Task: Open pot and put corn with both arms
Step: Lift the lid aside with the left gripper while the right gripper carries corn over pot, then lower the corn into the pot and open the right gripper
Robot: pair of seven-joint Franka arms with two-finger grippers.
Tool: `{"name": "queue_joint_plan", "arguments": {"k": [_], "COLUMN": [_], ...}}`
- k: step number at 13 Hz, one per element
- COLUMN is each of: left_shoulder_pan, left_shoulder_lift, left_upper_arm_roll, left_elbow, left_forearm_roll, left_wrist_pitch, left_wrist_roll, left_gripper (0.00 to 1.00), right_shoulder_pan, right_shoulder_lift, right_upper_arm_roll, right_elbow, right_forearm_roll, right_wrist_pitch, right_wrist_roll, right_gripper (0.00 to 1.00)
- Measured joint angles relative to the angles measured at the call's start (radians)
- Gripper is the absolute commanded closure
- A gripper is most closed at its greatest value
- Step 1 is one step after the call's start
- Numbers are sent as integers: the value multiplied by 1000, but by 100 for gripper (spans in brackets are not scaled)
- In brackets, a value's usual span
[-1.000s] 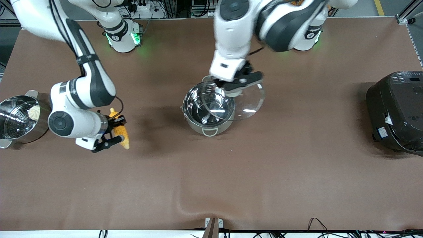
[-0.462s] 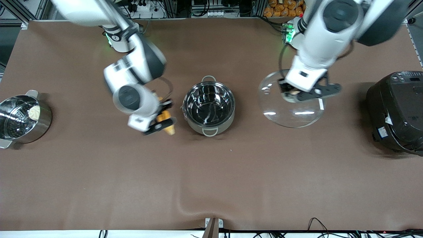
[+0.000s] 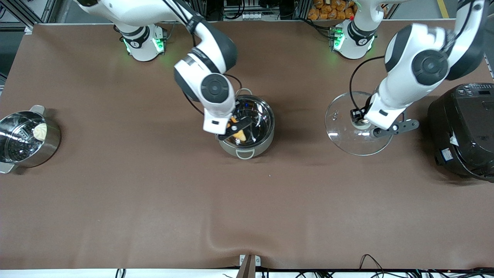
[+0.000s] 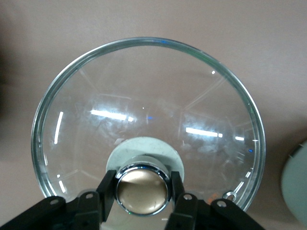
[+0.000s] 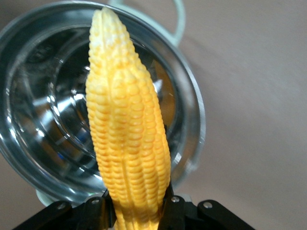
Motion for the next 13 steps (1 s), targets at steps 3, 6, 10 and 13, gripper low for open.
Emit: {"name": "queue_joint_plan", "arguments": {"k": [3, 6, 10, 13], "left_shoulder_pan": [22, 49, 92, 114], "left_shoulder_lift": [8, 20, 40, 83], "left_upper_arm_roll": [0, 0, 0, 0], "left_elbow": [-176, -302, -351, -382], "left_forearm_roll": [0, 1, 4, 4], "left_wrist_pitch": [210, 356, 417, 506], "left_wrist_roll": [10, 36, 64, 77], "left_gripper": [100, 100, 100, 100], "right_shoulder_pan": [44, 67, 70, 70], "right_shoulder_lift": [69, 99, 122, 130], "right_upper_arm_roll": [-2, -4, -5, -5], "right_elbow": [52, 63, 65, 66], "right_forearm_roll": [-9, -40, -52, -67], "right_wrist_pitch": [16, 24, 53, 57], "right_wrist_roll": [0, 0, -3, -4], "right_gripper": [100, 98, 72, 0]}}
